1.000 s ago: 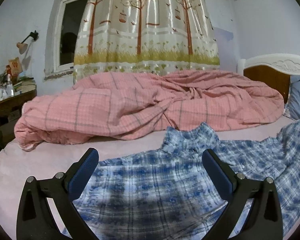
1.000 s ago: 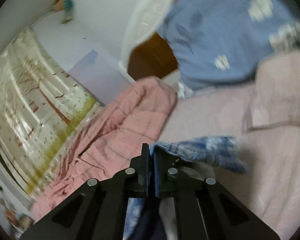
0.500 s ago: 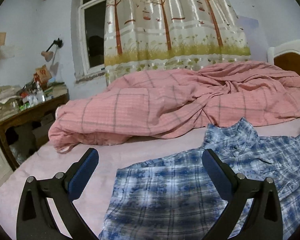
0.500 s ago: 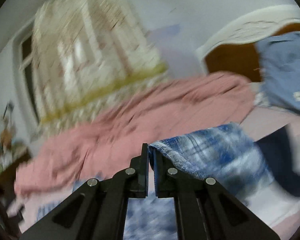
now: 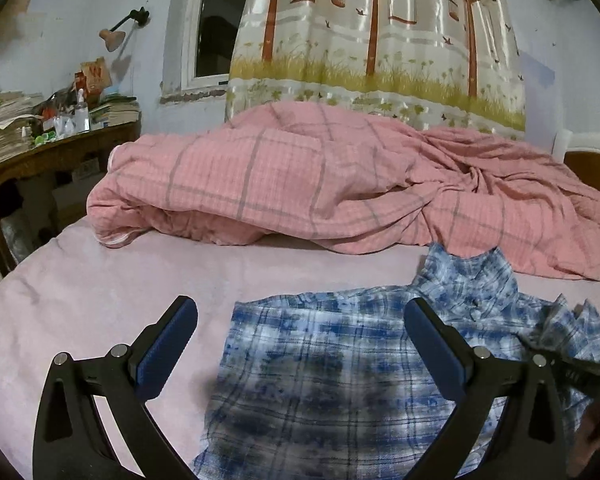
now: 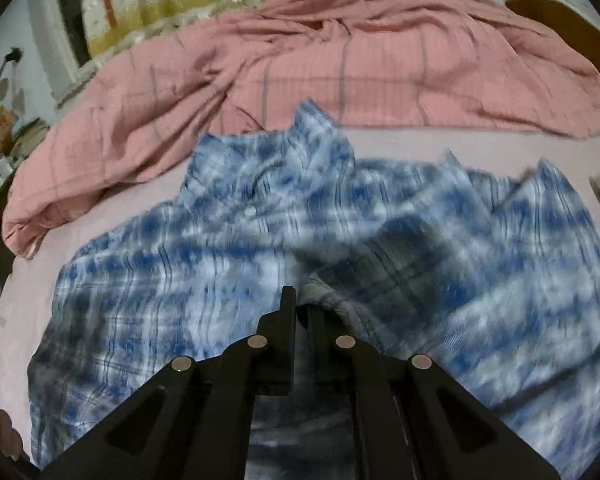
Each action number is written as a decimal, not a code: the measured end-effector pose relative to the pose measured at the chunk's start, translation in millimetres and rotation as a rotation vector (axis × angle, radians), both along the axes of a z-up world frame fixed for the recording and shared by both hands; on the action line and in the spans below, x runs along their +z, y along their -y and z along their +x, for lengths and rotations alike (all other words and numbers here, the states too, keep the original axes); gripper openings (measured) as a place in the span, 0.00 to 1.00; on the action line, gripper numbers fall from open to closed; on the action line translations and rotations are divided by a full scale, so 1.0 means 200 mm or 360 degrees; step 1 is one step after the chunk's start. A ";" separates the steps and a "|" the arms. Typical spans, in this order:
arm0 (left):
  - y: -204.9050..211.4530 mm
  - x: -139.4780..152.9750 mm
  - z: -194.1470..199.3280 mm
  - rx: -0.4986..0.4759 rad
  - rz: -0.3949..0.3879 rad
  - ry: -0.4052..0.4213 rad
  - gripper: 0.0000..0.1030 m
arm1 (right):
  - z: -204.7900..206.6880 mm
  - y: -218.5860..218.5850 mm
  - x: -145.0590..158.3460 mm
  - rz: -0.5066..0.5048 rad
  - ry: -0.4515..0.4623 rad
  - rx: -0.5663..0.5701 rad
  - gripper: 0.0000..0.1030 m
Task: Fold large clothes
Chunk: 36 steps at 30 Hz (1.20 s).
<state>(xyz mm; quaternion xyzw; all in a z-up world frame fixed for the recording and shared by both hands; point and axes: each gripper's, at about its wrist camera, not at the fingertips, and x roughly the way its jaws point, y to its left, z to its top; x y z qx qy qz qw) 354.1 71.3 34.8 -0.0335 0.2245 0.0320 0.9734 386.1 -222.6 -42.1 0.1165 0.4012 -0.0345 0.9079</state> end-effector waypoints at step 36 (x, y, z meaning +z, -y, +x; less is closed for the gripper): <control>1.55 -0.22 -0.08 -0.1330 0.0056 -0.0592 0.72 | -0.57 1.20 0.45 0.0200 0.0191 -0.0642 0.73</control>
